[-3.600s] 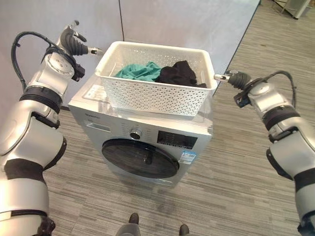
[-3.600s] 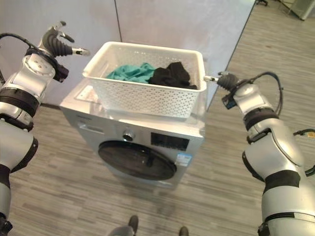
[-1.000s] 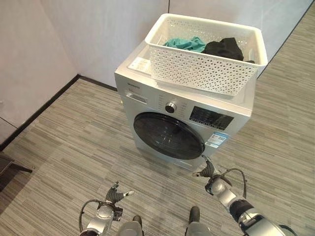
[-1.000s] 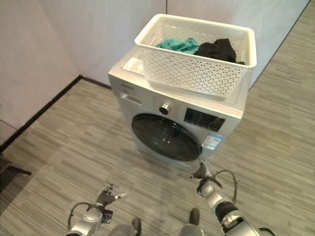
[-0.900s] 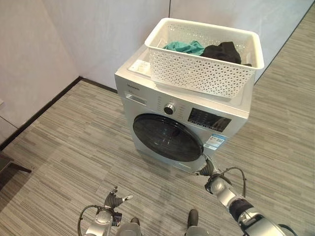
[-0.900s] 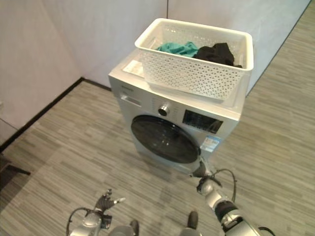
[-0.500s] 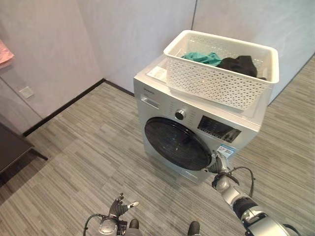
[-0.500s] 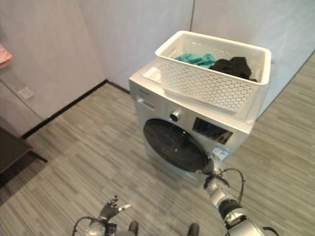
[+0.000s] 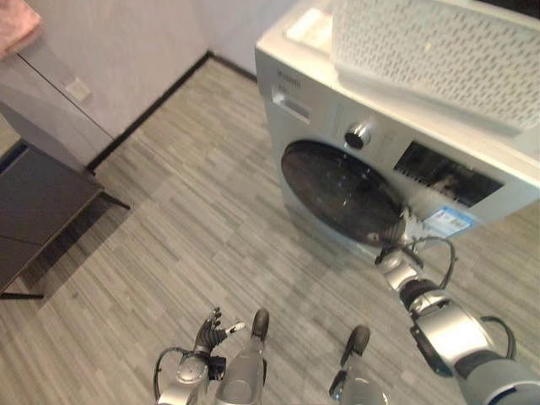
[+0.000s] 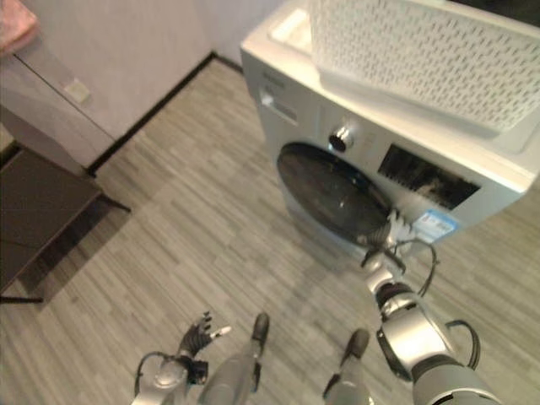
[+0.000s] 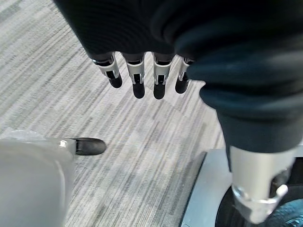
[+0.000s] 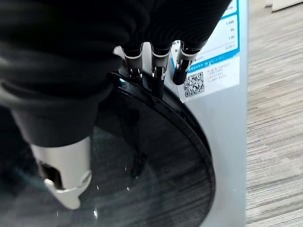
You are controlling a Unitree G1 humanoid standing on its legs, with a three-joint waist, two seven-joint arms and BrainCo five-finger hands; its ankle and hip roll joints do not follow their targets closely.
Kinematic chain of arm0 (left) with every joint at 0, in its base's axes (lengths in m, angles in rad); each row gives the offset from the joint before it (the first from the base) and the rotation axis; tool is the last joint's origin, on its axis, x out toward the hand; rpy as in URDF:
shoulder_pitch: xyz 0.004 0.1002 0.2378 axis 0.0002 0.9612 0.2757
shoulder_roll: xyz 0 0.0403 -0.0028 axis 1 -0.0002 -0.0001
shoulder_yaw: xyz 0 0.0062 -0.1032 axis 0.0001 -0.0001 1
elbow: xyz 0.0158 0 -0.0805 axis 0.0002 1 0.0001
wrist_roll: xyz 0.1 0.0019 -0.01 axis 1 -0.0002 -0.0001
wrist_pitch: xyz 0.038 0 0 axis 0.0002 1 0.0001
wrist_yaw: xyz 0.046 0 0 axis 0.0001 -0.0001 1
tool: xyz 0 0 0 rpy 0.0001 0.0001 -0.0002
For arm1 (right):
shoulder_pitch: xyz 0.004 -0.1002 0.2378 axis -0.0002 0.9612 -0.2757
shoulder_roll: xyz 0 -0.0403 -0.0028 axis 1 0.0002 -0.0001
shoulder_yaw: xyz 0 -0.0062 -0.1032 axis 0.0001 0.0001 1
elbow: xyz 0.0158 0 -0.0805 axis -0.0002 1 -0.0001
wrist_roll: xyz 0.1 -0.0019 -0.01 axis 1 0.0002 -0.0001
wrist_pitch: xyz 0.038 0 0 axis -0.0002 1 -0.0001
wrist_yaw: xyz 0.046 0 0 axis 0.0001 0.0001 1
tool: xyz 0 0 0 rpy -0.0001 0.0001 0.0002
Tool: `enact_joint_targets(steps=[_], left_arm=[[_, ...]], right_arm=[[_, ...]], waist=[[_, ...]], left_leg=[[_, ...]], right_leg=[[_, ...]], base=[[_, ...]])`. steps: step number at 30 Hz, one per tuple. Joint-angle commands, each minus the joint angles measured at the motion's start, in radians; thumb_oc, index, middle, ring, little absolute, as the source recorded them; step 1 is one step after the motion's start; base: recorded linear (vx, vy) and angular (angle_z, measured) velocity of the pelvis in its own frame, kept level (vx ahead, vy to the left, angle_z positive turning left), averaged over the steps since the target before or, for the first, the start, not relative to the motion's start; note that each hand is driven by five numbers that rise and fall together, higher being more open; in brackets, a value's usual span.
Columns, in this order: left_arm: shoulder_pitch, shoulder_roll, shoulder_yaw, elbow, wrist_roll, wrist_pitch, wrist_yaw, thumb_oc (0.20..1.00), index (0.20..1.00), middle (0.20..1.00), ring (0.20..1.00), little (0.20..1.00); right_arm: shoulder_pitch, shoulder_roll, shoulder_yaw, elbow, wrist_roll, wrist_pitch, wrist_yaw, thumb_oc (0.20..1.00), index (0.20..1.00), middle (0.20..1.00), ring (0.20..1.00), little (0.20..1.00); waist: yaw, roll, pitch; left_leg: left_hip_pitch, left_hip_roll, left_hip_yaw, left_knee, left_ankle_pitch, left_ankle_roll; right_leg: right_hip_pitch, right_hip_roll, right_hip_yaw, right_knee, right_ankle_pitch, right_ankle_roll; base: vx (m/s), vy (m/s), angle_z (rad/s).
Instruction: Grab the laundry basket,head to the washer,open it,put in the laundry and shut it.
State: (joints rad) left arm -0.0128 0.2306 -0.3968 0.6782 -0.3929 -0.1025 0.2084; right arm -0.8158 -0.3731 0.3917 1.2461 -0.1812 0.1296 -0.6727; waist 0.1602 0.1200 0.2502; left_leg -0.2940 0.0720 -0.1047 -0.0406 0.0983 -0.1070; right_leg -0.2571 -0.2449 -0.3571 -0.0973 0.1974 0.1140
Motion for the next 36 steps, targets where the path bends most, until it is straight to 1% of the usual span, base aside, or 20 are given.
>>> enact_joint_targets(steps=[1,2,5,7,8,9,10,15,16,17,18,21,26,28,29,30,31,33,34,36], left_arm=[[-0.071,0.015,-0.053,-0.020,-0.032,-0.056,0.045,1.000,1.000,1.000,1.000,1.000],[-0.094,0.003,-0.047,0.011,-0.032,-0.059,0.064,1.000,1.000,1.000,1.000,1.000],[-0.089,0.004,-0.038,0.024,-0.017,-0.058,0.082,1.000,1.000,1.000,1.000,1.000],[-0.068,0.010,-0.026,0.025,-0.004,-0.051,0.097,1.000,1.000,1.000,1.000,1.000],[-0.051,0.011,-0.008,0.042,-0.004,-0.037,0.114,1.000,1.000,1.000,1.000,1.000],[-0.051,0.011,-0.008,0.041,-0.004,-0.037,0.114,1.000,1.000,1.000,1.000,1.000],[-0.030,0.027,0.013,0.008,-0.005,-0.035,0.133,1.000,1.000,1.000,1.000,1.000],[0.021,0.097,0.068,-0.145,0.034,-0.030,0.172,1.000,1.000,1.000,1.000,1.000],[0.022,0.097,0.068,-0.145,0.034,-0.030,0.172,1.000,1.000,1.000,1.000,1.000],[0.040,0.155,0.092,-0.214,0.164,-0.019,0.190,1.000,1.000,1.000,1.000,1.000],[0.053,0.186,0.108,-0.264,0.221,-0.012,0.196,1.000,1.000,1.000,1.000,1.000],[0.077,0.210,0.175,-0.335,0.227,-0.012,0.196,1.000,1.000,1.000,1.000,1.000],[0.098,0.235,0.206,-0.435,0.275,-0.013,0.193,1.000,1.000,1.000,1.000,1.000],[0.111,0.270,0.219,-0.534,0.338,-0.017,0.185,1.000,1.000,1.000,1.000,1.000],[0.111,0.270,0.219,-0.534,0.338,-0.017,0.185,1.000,1.000,1.000,1.000,1.000],[0.106,0.316,0.237,-0.630,0.431,-0.033,0.196,1.000,1.000,1.000,1.000,1.000],[0.107,0.316,0.238,-0.631,0.431,-0.032,0.196,1.000,1.000,1.000,1.000,1.000],[0.080,0.369,0.265,-0.772,0.526,-0.064,0.199,1.000,1.000,1.000,1.000,1.000],[0.080,0.369,0.265,-0.772,0.526,-0.063,0.199,1.000,1.000,1.000,1.000,1.000],[0.019,0.436,0.279,-0.891,0.634,-0.085,0.189,1.000,1.000,1.000,1.000,1.000]], right_arm=[[-0.106,-0.003,0.031,0.053,0.053,-0.024,0.076,1.000,1.000,1.000,1.000,1.000],[-0.068,0.082,0.041,0.047,0.089,-0.038,0.105,1.000,1.000,1.000,1.000,1.000],[0.030,0.237,0.078,0.008,0.146,-0.061,0.156,1.000,1.000,1.000,1.000,1.000],[0.100,0.325,0.116,-0.024,0.186,-0.077,0.194,1.000,1.000,1.000,1.000,1.000],[0.180,0.390,0.154,-0.037,0.223,-0.087,0.233,1.000,1.000,1.000,1.000,1.000],[0.180,0.390,0.155,-0.038,0.223,-0.087,0.233,1.000,1.000,1.000,1.000,1.000],[0.246,0.425,0.194,-0.041,0.223,-0.087,0.259,1.000,1.000,1.000,1.000,1.000],[0.325,0.458,0.202,-0.025,0.260,-0.085,0.296,1.000,1.000,1.000,1.000,1.000],[0.326,0.458,0.203,-0.025,0.260,-0.085,0.296,1.000,1.000,1.000,1.000,1.000],[0.344,0.460,0.195,-0.017,0.260,-0.093,0.312,1.000,1.000,1.000,1.000,1.000],[0.356,0.468,0.192,-0.016,0.278,-0.102,0.323,1.000,1.000,1.000,1.000,1.000],[0.370,0.477,0.195,-0.029,0.301,-0.109,0.354,1.000,1.000,1.000,1.000,1.000],[0.379,0.497,0.226,-0.041,0.303,-0.111,0.388,1.000,1.000,1.000,1.000,1.000],[0.385,0.506,0.224,-0.041,0.319,-0.113,0.403,1.000,1.000,1.000,1.000,1.000],[0.385,0.506,0.224,-0.041,0.319,-0.113,0.403,1.000,1.000,1.000,1.000,1.000],[0.390,0.507,0.221,-0.037,0.320,-0.119,0.409,1.000,1.000,1.000,1.000,1.000],[0.390,0.507,0.221,-0.037,0.320,-0.119,0.409,1.000,1.000,1.000,1.000,1.000],[0.409,0.502,0.207,-0.019,0.308,-0.128,0.419,1.000,1.000,1.000,1.000,1.000],[0.409,0.502,0.207,-0.019,0.308,-0.128,0.419,1.000,1.000,1.000,1.000,1.000],[0.431,0.481,0.197,-0.005,0.278,-0.135,0.434,1.000,1.000,1.000,1.000,1.000]], waist=[[0.085,-0.004,0.018],[0.088,-0.003,0.008],[0.085,-0.011,-0.005],[0.086,-0.023,-0.014],[0.086,-0.034,-0.019],[0.085,-0.035,-0.021],[0.089,-0.041,-0.025],[0.093,-0.049,-0.041],[0.094,-0.048,-0.039],[0.104,-0.050,-0.048],[0.108,-0.053,-0.053],[0.120,-0.062,-0.067],[0.133,-0.076,-0.085],[0.142,-0.081,-0.096],[0.142,-0.081,-0.096],[0.148,-0.085,-0.099],[0.147,-0.085,-0.099],[0.146,-0.093,-0.104],[0.146,-0.093,-0.104],[0.133,-0.098,-0.109]], left_leg=[[0.009,-0.055,-0.006,-0.015,-0.050,0.058],[0.008,-0.062,-0.009,-0.025,-0.043,0.056],[0.033,-0.067,-0.014,-0.032,-0.051,0.059],[0.058,-0.067,-0.012,-0.033,-0.064,0.067],[0.094,-0.060,-0.010,-0.033,-0.079,0.072],[0.091,-0.062,-0.010,-0.033,-0.078,0.073],[0.125,-0.055,-0.010,-0.032,-0.090,0.076],[0.171,-0.046,-0.013,-0.032,-0.104,0.078],[0.175,-0.044,-0.012,-0.032,-0.106,0.077],[0.194,-0.038,-0.018,-0.033,-0.111,0.074],[0.205,-0.035,-0.020,-0.034,-0.113,0.073],[0.223,-0.030,-0.022,-0.037,-0.117,0.070],[0.232,-0.025,-0.031,-0.039,-0.118,0.064],[0.238,-0.023,-0.036,-0.041,-0.120,0.060],[0.238,-0.023,-0.036,-0.041,-0.120,0.060],[0.242,-0.020,-0.039,-0.041,-0.121,0.055],[0.242,-0.020,-0.039,-0.042,-0.121,0.055],[0.247,-0.015,-0.041,-0.043,-0.124,0.046],[0.248,-0.015,-0.041,-0.043,-0.124,0.046],[0.256,-0.008,-0.034,-0.045,-0.130,0.040]], right_leg=[[0.063,-0.058,0.076,0.010,-0.096,0.050],[0.067,-0.068,0.059,0.010,-0.096,0.053],[0.101,-0.076,0.042,0.010,-0.098,0.052],[0.125,-0.078,0.035,0.010,-0.095,0.052],[0.153,-0.078,0.030,0.012,-0.095,0.051],[0.151,-0.079,0.029,0.011,-0.094,0.051],[0.176,-0.080,0.018,0.026,-0.103,0.051],[0.214,-0.086,-0.005,0.051,-0.120,0.057],[0.216,-0.084,-0.004,0.052,-0.122,0.057],[0.231,-0.084,-0.009,0.068,-0.135,0.057],[0.239,-0.084,-0.014,0.076,-0.144,0.059],[0.250,-0.083,-0.015,0.086,-0.154,0.059],[0.269,-0.085,-0.029,0.092,-0.168,0.059],[0.281,-0.082,-0.036,0.091,-0.176,0.058],[0.281,-0.082,-0.036,0.091,-0.176,0.058],[0.288,-0.080,-0.039,0.093,-0.182,0.058],[0.289,-0.080,-0.039,0.093,-0.182,0.058],[0.299,-0.073,-0.041,0.090,-0.190,0.058],[0.299,-0.073,-0.041,0.090,-0.190,0.058],[0.304,-0.067,-0.041,0.089,-0.193,0.060]], base=[[0.03,0.028,-0.05],[0.05,0.033,-0.02],[0.07,0.024,0.06],[0.11,0.022,0.03],[0.10,0.013,-0.05],[0.12,0.024,-0.10],[0.05,0.014,-0.08],[0.06,0.006,-0.01],[0.06,0.001,0.00],[0.06,-0.008,0.00],[0.07,-0.012,0.01],[0.04,-0.021,0.05],[0.03,-0.029,-0.05],[0.03,-0.021,0.37],[0.03,-0.030,0.38],[0.02,-0.022,0.15],[0.03,-0.051,-0.04],[0.02,-0.041,0.13],[0.01,-0.025,0.72],[0.03,-0.034,0.62]])
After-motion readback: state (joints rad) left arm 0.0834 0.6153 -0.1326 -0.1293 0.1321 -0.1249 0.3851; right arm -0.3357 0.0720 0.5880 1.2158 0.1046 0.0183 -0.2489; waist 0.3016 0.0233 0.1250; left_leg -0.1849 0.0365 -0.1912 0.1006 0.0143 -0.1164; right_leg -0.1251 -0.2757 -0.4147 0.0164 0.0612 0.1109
